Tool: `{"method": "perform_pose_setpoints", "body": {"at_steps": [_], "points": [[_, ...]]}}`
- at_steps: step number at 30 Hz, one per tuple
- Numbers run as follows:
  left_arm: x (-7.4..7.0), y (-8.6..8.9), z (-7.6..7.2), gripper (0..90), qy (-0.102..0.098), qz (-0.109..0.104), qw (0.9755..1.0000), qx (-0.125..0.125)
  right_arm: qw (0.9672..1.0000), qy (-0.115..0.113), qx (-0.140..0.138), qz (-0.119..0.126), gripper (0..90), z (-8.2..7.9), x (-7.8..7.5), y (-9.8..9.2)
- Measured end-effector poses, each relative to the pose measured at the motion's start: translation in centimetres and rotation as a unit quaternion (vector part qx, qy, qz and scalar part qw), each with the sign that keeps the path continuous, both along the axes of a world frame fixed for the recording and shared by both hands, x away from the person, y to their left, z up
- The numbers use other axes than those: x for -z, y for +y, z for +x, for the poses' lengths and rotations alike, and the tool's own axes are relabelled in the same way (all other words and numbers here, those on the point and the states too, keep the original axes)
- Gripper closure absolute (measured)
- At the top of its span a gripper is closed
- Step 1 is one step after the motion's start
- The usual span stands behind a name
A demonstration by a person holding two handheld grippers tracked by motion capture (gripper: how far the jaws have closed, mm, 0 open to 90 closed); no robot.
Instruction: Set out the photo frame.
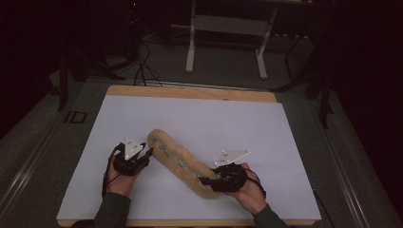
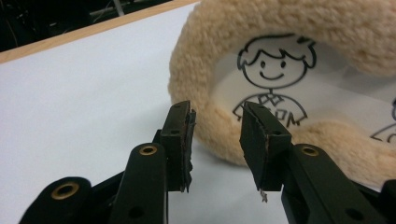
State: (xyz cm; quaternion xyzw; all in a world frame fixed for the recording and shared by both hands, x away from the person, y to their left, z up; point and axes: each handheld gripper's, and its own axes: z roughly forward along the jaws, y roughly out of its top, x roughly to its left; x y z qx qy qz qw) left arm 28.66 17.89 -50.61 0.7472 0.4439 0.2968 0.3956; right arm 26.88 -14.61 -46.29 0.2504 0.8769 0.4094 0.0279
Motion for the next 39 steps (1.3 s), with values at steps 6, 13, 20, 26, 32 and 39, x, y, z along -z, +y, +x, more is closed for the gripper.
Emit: {"method": "perform_pose_setpoints", "body": {"at_steps": [6, 13, 20, 26, 32, 39], "points": [[0.1, 0.8, 0.3, 61.9, 0.004, -0.010, 0.9998, -0.015, 0.9997, -0.011, -0.023, 0.004, 64.8, 0.0, 0.0, -0.2], [0.4, 1.1, 1.4, 61.9, 0.014, -0.018, 0.9997, -0.007, 0.9993, -0.015, -0.034, 0.007, 64.8, 0.1, 0.1, -0.5], [0.6, 1.1, 2.0, 71.2, 0.025, -0.023, 0.9994, 0.002, 0.9992, -0.017, -0.037, 0.005, 64.6, 0.2, 0.2, -0.6], [0.6, 1.1, 2.0, 72.9, 0.034, -0.037, 0.9987, -0.009, 0.9994, -0.018, -0.030, -0.003, 62.1, 0.4, 0.1, -0.6], [0.6, 1.1, 2.0, 73.1, 0.038, -0.044, 0.9982, -0.012, 0.9998, -0.007, 0.000, -0.017, 46.4, 0.7, 0.1, -1.1], [0.6, 1.1, 2.0, 73.4, 0.041, -0.049, 0.9977, -0.021, 0.9994, 0.011, -0.008, -0.032, 42.5, 0.8, 0.4, -1.2]]}}
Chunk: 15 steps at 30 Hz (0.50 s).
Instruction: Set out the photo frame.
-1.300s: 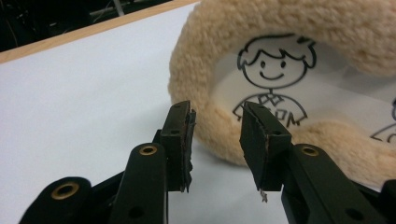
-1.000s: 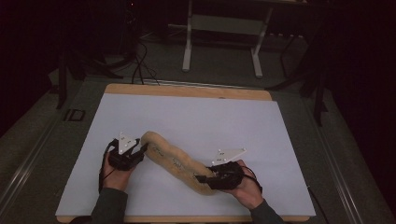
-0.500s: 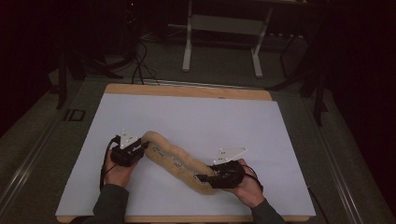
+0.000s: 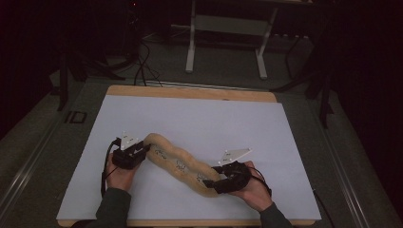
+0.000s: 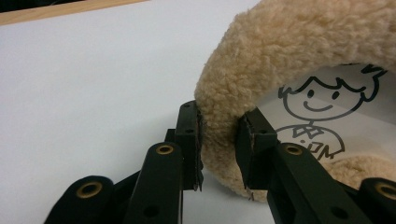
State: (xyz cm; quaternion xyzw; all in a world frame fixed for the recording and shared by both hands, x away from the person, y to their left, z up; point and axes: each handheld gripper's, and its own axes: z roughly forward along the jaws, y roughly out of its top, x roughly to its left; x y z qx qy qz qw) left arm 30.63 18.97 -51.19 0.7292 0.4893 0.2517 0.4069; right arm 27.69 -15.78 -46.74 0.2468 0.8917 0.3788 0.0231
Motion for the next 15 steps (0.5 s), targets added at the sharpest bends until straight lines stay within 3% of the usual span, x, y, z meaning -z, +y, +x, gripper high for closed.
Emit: {"method": "perform_pose_setpoints", "body": {"at_steps": [15], "points": [[-0.06, -0.07, -0.11, 73.6, 0.003, -0.001, 0.9999, -0.013, 0.9982, 0.059, 0.002, -0.014, 43.8, 0.55, 1.02, -0.60]]}}
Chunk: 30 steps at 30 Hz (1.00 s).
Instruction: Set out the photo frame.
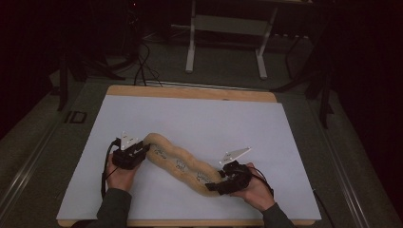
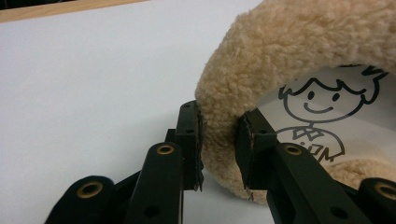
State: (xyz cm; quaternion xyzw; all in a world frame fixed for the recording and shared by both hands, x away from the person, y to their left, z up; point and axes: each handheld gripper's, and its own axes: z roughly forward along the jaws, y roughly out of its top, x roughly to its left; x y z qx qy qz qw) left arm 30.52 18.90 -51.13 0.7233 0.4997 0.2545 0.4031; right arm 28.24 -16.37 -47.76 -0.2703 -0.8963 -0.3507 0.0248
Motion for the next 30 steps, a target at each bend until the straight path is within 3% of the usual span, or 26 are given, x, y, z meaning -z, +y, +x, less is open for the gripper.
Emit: {"method": "perform_pose_setpoints", "body": {"at_steps": [3, 7, 8, 10, 11, 14, 19, 20, 24, 30], "points": [[0.0, 0.0, 0.0, 73.6, 0.000, -0.001, 1.0000, -0.002, 0.9995, 0.025, 0.020, 0.004, 41.6, 0.4, 0.2, -0.3], [0.0, 0.0, 0.0, 73.6, 0.000, -0.002, 1.0000, -0.003, 0.9994, 0.027, 0.020, 0.003, 41.4, 0.3, 0.3, -0.2], [0.0, 0.0, 0.0, 73.6, 0.001, -0.002, 1.0000, -0.004, 0.9993, 0.032, 0.015, -0.008, 41.7, 0.3, 0.5, -0.1], [0.0, 0.0, 0.0, 73.6, 0.001, -0.001, 1.0000, -0.007, 0.9993, 0.034, 0.015, -0.010, 47.1, 0.3, 0.6, -0.2], [0.0, 0.0, 0.0, 73.6, 0.001, -0.002, 1.0000, -0.009, 0.9994, 0.031, 0.014, -0.006, 53.5, 0.3, 0.6, -0.2], [-0.1, 0.1, -0.1, 73.5, 0.003, -0.005, 0.9999, -0.013, 0.9994, 0.023, 0.026, -0.004, 60.7, 0.4, 0.1, -0.5], [-0.3, 0.0, -0.4, 73.5, -0.009, -0.005, 0.9999, -0.009, 0.9986, 0.019, 0.049, -0.002, 61.6, 0.6, 0.0, -1.0], [-0.4, 0.0, -0.5, 73.5, -0.012, -0.009, 0.9998, -0.010, 0.9965, 0.015, 0.081, 0.012, 62.2, 1.0, -0.2, -1.7], [-0.4, -0.1, -0.6, 73.5, -0.015, -0.011, 0.9998, -0.010, 0.9948, 0.005, 0.100, 0.019, 62.9, 1.3, -0.4, -2.3], [-0.4, -0.4, -0.7, 73.5, -0.019, -0.011, 0.9997, -0.009, 0.9929, -0.028, 0.116, -0.004, 64.0, 1.2, -0.6, -2.3]]}}
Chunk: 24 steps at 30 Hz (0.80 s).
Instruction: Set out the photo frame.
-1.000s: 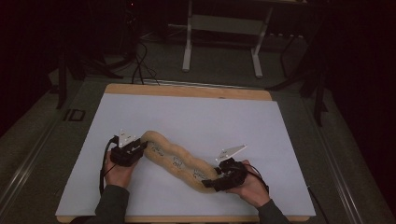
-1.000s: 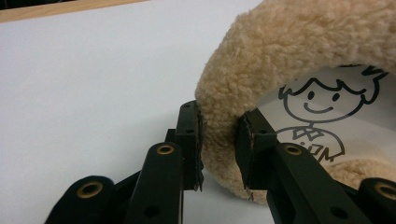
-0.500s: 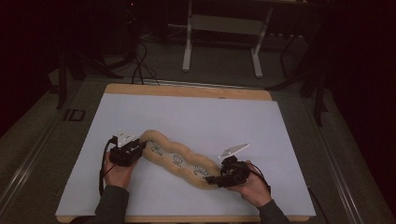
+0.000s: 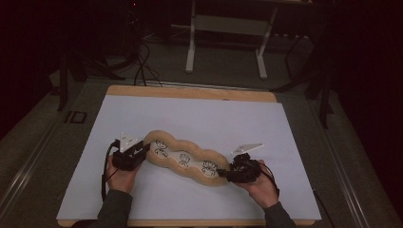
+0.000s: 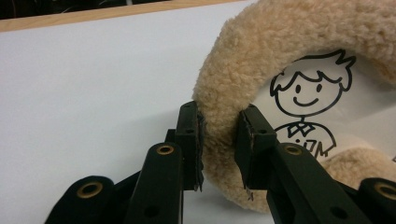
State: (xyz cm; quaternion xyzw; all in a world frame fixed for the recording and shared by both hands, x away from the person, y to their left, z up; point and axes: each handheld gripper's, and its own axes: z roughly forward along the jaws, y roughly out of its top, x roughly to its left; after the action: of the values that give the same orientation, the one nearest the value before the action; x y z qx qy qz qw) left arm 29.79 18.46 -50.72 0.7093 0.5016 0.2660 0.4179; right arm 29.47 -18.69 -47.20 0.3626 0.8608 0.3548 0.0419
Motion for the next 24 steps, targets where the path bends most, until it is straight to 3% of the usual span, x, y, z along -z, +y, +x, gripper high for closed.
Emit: {"method": "perform_pose_setpoints", "body": {"at_steps": [5, 9, 16, 24], "points": [[0.0, -0.3, -0.1, 73.4, -0.005, -0.002, 1.0000, 0.004, 0.9996, -0.017, 0.015, -0.015, 64.3, 0.3, 0.1, -0.3], [-0.2, -0.6, -0.4, 73.1, -0.023, 0.003, 0.9996, 0.013, 0.9987, -0.030, 0.029, -0.027, 64.4, 0.6, 0.2, -0.6], [-0.3, -1.1, -0.5, 72.6, -0.025, -0.006, 0.9994, 0.022, 0.9968, -0.048, 0.061, -0.022, 64.2, 1.1, 0.2, -1.5], [-0.4, -1.2, -0.6, 72.4, -0.029, -0.012, 0.9993, 0.023, 0.9950, -0.071, 0.066, -0.023, 63.7, 1.3, 0.1, -1.7]]}}
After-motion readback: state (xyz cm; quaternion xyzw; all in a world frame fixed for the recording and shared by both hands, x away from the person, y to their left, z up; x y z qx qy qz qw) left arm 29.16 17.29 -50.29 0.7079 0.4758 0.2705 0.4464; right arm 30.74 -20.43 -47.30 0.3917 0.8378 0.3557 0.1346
